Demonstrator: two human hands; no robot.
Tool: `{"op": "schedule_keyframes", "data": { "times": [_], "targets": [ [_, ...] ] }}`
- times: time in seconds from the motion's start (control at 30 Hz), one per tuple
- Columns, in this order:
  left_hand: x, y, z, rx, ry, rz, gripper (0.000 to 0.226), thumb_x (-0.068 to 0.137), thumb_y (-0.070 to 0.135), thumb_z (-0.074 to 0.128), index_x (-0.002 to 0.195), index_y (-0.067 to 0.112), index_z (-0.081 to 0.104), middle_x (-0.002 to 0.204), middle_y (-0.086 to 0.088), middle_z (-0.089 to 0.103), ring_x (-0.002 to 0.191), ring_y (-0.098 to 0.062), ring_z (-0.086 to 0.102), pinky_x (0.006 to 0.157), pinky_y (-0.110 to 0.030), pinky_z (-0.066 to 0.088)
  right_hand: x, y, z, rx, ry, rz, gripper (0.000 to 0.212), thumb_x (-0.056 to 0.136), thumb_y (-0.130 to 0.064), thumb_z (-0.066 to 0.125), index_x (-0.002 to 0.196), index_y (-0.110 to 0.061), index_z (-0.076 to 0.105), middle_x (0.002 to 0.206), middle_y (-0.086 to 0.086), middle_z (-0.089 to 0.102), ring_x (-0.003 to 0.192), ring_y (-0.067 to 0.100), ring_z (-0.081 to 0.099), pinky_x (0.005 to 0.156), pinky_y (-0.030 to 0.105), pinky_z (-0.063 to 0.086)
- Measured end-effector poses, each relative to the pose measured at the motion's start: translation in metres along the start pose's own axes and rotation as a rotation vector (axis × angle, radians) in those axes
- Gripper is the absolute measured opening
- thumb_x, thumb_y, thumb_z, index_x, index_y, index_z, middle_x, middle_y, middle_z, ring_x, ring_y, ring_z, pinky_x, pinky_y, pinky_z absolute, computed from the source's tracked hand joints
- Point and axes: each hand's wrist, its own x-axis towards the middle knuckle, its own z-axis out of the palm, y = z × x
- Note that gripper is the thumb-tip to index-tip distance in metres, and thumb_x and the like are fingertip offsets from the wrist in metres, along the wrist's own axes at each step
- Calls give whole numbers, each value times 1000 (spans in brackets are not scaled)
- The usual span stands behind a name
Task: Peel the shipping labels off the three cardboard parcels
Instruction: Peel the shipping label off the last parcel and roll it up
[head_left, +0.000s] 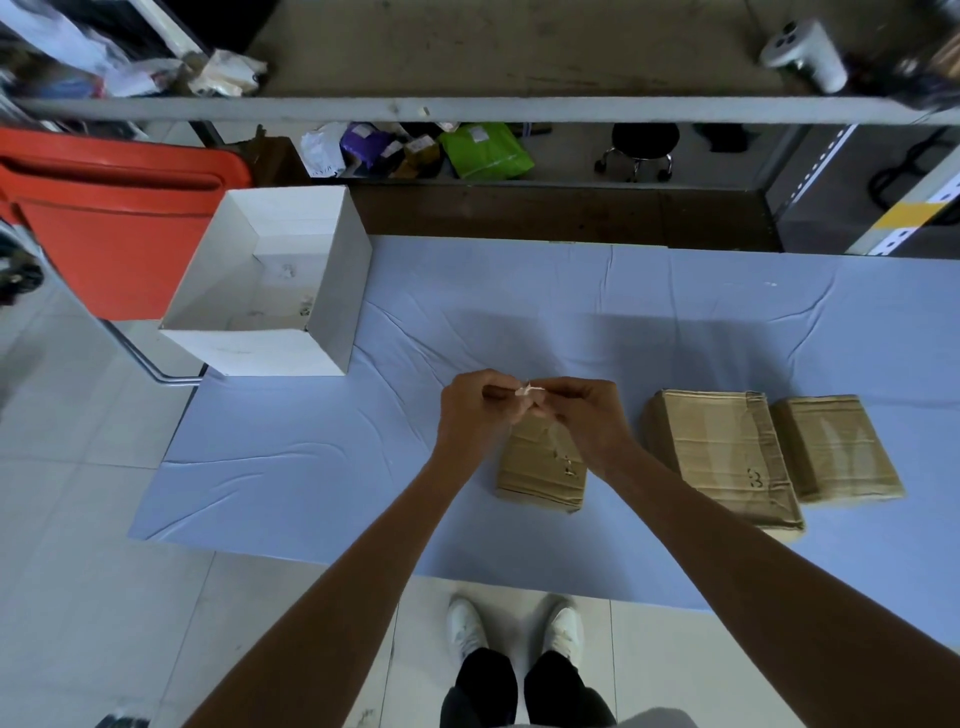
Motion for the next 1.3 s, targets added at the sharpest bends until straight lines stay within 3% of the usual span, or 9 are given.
{"op": "schedule_keyframes", "data": {
  "times": [0.23,0.4,0.53,0.6,0.77,0.97,1.07,1.2,1.3],
  "targets": [
    [1,4,-2,49,61,112,9,79,16,75,80,12,66,77,3,69,73,-6,65,66,-13,50,7,-9,-4,147,-180,131,16,90,4,57,98,6,71,96,23,73,92,28,72,84,25,57],
    [1,8,-5,87,40,207,8,78,10,75,78,7,67,74,0,68,68,-7,63,64,-12,47,3,-3,4,178,-124,152,15,86,1,64,81,-3,77,86,22,74,80,24,74,74,21,58],
    [3,8,-8,95,27,181,6,77,10,76,79,10,70,74,0,70,68,-4,64,65,-12,49,2,-5,5,259,-14,174,4,79,5,71,76,2,73,82,24,73,79,29,74,67,19,57],
    [2,3,-8,76,24,106,7,75,13,77,79,14,71,74,2,71,68,-3,65,67,-14,51,-1,-7,5,190,20,151,5,76,6,73,77,3,69,76,23,72,73,30,74,61,20,56],
    [-2,-2,-4,-57,49,-40,21,73,17,79,88,18,64,76,0,72,70,-9,69,68,-20,53,-4,-12,8,-51,-1,7,5,80,4,69,84,8,70,78,23,73,75,32,74,74,30,61],
    [-2,-4,-7,-109,41,-48,11,75,10,77,85,10,72,81,-10,73,80,-26,71,81,-46,58,-11,-17,14,-116,-43,-14,13,82,-7,72,88,5,73,83,18,75,79,27,74,78,28,59],
    [-5,-3,-7,-47,74,-2,12,75,16,78,85,12,72,77,-3,73,76,-17,71,75,-36,59,-11,-18,16,-154,-59,-52,15,83,-8,73,90,4,72,82,16,75,77,25,74,76,26,59],
    [0,5,-12,1,107,72,9,76,7,76,79,13,69,71,3,68,67,-8,65,66,-19,51,-9,-25,22,-151,-65,-95,10,82,-10,74,85,0,74,77,14,74,72,22,73,74,26,59],
    [1,12,-10,28,107,85,8,78,1,72,81,7,69,72,0,66,66,-8,61,68,-20,51,-8,-27,25,-175,-39,-120,7,84,-7,71,78,-7,73,66,8,71,61,16,70,66,23,57]
  ]
}}
